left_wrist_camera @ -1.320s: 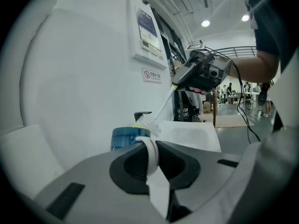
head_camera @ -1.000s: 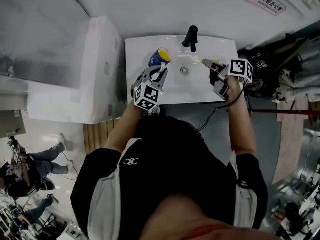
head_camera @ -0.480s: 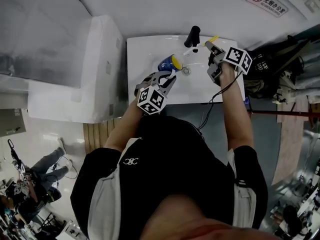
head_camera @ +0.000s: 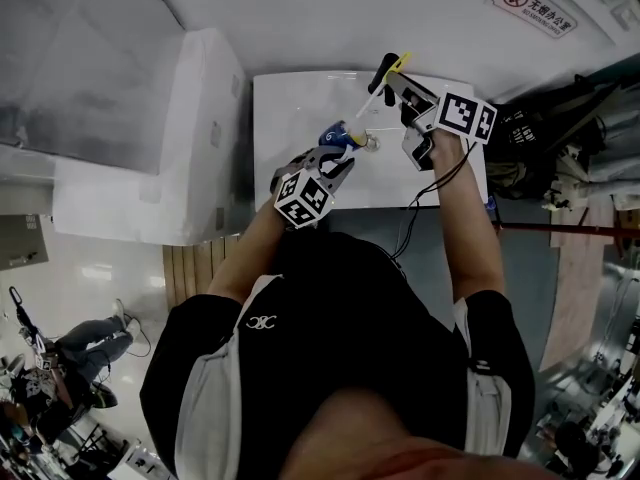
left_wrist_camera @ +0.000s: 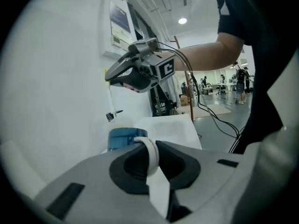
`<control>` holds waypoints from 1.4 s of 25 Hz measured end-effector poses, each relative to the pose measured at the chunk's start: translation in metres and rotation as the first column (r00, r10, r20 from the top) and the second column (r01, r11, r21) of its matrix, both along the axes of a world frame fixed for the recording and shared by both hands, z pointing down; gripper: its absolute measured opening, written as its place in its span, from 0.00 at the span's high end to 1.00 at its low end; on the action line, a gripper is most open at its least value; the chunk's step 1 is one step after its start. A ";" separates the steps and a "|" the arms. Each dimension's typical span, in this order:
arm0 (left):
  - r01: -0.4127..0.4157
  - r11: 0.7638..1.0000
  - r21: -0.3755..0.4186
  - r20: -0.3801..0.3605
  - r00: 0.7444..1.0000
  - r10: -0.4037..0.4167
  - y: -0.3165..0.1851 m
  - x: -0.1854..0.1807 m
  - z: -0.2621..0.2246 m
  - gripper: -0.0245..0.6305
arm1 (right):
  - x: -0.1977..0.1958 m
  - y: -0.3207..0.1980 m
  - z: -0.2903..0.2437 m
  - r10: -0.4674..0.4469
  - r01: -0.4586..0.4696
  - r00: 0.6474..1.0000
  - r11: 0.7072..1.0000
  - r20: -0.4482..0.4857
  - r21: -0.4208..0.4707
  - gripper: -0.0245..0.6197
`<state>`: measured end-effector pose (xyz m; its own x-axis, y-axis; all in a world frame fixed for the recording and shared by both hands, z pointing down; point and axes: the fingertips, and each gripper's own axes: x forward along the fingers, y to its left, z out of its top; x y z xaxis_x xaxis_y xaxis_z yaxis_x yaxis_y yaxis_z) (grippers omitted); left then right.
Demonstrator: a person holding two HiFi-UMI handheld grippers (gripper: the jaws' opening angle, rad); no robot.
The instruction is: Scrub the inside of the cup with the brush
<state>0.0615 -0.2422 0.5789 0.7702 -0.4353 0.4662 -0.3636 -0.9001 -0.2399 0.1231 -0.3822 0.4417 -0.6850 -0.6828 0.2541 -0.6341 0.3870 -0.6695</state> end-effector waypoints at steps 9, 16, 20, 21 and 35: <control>0.216 0.973 -0.080 -0.103 0.969 -0.224 -0.038 -0.033 -0.005 0.89 | -0.031 0.063 -0.013 -0.263 0.271 0.955 0.962 -0.136 0.044 0.89; 0.256 0.965 -0.049 -0.124 0.958 -0.260 -0.046 -0.044 -0.013 0.89 | 0.000 0.072 0.012 -0.210 0.203 0.963 0.977 -0.171 -0.058 0.90; 0.211 0.977 0.006 -0.080 0.974 -0.210 -0.037 -0.035 -0.011 0.89 | 0.017 0.057 0.016 -0.121 0.114 0.989 0.990 -0.085 -0.085 0.90; 0.193 0.981 0.027 -0.063 0.980 -0.191 -0.034 -0.031 -0.010 0.89 | 0.022 0.053 0.017 -0.095 0.089 0.993 0.992 -0.063 -0.089 0.90; 0.120 0.990 0.069 -0.040 0.992 -0.118 -0.025 -0.020 -0.013 0.89 | 0.014 0.026 -0.023 0.002 -0.003 1.000 0.999 0.030 0.037 0.90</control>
